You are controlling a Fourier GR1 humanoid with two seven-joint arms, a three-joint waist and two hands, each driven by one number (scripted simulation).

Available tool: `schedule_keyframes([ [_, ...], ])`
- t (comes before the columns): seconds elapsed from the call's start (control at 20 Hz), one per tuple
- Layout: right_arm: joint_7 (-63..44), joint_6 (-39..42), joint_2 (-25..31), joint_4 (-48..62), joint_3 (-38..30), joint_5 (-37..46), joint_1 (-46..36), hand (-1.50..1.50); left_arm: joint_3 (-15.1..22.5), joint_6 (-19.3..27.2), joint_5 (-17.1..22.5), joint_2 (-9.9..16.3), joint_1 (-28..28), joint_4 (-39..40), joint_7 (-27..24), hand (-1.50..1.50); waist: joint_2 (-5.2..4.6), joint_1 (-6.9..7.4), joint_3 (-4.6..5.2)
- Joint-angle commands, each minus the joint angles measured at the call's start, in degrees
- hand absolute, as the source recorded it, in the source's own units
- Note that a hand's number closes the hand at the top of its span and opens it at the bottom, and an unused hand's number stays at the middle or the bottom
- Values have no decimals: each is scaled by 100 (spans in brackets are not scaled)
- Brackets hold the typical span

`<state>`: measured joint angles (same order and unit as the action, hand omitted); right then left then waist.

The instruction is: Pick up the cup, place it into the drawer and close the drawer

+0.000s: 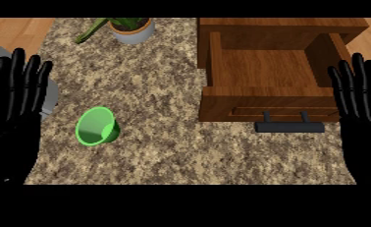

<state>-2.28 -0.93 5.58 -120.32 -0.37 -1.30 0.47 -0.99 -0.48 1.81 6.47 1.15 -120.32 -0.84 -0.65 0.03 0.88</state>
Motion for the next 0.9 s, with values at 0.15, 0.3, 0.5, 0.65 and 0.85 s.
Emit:
schedule_keyframes([
  [0.15, -130, 145, 91, -200, 68, -82, -149, -150, -179, 1764, -1695, -625, -67, 262, 63, -150, 67, -40, -96],
  [0.3, -208, 375, -139, 116, 483, -413, -101, -150, -291, 3123, -1336, -636, 16, 288, 512, -150, 45, 37, -92],
  [0.5, -398, 275, -154, 172, 391, -440, -339, -150, 796, 4710, -1781, -643, 282, 1034, 335, -150, 53, -66, -88],
  [0.65, -558, 212, -121, 249, 189, -512, -637, -150, 1281, 5231, -2114, -645, 472, 1119, 626, -150, 63, -18, -90],
  [0.85, -318, 517, 15, 418, -14, -661, -566, -150, 1214, 5481, -1967, -646, 792, 1627, 497, -150, 65, -12, -89],
])
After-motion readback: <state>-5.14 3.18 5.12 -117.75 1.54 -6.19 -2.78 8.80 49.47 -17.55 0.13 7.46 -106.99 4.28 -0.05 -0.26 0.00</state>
